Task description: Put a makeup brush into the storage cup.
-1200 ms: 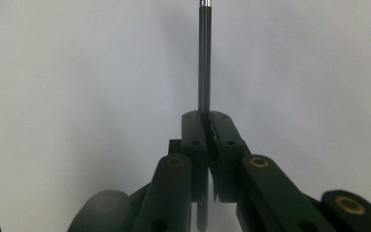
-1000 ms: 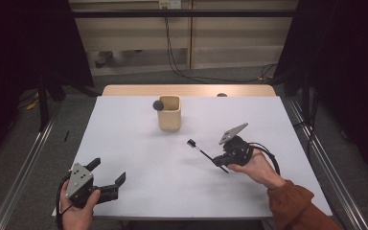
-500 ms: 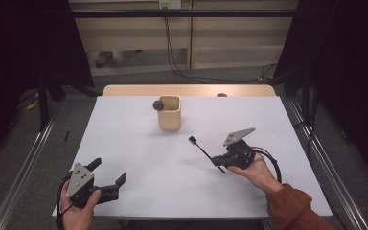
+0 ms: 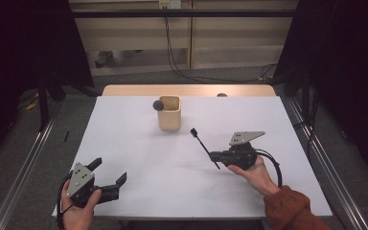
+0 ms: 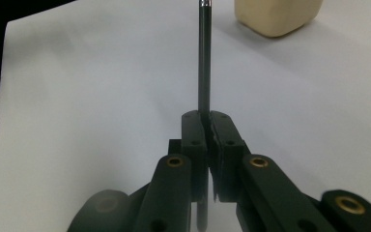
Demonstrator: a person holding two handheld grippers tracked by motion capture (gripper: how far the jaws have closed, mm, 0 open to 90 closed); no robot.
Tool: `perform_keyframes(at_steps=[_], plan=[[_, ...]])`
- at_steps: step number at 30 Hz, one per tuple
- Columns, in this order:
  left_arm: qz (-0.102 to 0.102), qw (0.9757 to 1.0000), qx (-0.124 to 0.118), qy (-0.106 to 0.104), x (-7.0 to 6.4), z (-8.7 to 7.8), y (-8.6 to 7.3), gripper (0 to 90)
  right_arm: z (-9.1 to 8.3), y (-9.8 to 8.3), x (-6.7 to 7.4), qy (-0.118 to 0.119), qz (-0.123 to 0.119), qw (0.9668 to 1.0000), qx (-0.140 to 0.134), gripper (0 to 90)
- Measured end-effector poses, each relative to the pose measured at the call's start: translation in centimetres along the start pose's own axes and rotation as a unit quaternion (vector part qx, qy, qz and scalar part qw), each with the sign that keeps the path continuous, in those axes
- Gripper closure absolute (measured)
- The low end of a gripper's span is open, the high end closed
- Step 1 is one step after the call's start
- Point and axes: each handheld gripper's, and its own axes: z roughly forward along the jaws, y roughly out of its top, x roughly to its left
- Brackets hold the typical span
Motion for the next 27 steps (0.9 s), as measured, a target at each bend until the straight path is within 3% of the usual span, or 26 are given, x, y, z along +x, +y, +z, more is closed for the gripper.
perform_keyframes(at_steps=[8, 27], plan=[[-0.002, 1.0, -0.003, -0.003, -0.1, -0.1, 0.1, 3.5, -0.3, 0.1, 0.3, 0.004, 0.008, 0.9988, -0.049, 86.3], [0.004, 0.9987, -0.016, -0.047, -1.8, 1.3, 1.5, 1.9, -0.3, 0.3, 1.3, 0.019, -0.003, 0.9963, -0.083, 86.3]])
